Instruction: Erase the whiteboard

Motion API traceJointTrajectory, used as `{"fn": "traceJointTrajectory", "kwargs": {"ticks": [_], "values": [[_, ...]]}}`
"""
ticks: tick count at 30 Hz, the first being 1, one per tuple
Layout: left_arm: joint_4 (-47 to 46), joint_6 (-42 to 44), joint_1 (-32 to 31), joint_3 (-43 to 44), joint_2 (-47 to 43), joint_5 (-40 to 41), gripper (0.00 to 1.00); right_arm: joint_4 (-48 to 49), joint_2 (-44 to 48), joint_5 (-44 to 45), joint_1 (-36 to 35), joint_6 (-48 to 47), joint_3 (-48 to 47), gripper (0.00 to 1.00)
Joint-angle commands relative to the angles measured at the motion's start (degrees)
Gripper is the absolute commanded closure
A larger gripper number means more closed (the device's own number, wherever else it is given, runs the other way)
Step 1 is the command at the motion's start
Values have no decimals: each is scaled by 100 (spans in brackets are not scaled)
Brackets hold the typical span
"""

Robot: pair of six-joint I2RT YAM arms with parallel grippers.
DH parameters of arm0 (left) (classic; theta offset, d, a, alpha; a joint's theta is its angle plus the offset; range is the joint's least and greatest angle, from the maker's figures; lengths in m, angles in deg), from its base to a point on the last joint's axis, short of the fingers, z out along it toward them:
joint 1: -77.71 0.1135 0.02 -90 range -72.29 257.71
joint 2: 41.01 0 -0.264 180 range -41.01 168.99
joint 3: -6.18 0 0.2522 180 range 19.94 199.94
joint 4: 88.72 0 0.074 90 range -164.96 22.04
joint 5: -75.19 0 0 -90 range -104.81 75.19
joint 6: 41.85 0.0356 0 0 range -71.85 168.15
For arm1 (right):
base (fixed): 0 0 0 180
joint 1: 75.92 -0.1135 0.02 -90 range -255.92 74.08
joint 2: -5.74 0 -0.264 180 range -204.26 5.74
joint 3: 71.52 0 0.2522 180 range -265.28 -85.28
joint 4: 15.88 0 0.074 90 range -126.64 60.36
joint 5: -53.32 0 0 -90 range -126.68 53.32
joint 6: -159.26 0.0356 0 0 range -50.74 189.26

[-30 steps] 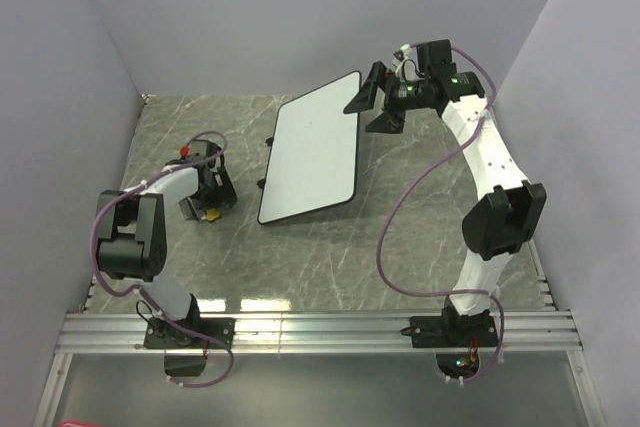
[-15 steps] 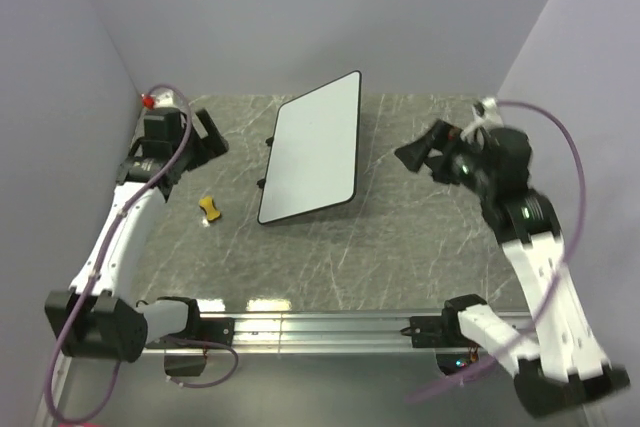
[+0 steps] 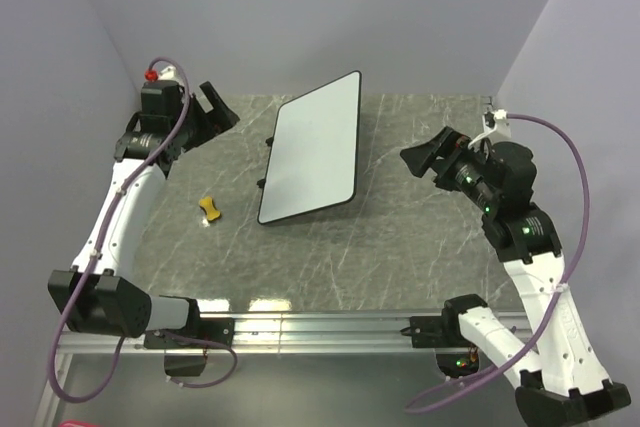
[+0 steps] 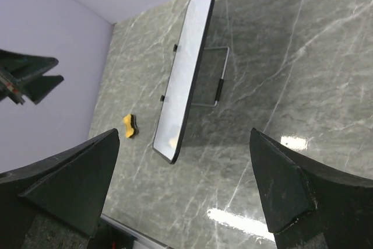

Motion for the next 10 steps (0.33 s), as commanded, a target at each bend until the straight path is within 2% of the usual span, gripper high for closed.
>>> {"fn": "traceJointTrajectory", "kwargs": {"ticks": [1,4,10], "values": [[88,-70,-52,700,45,-355,1,27,336,72,-27,-196,-72,0],[404,-52,-87,1270,238,-242,1,-130,503,28,-19,-240,121,0],[860,80,-219,1737,405,127,0,-315,1074,-34,-27,-196,526,0]]}}
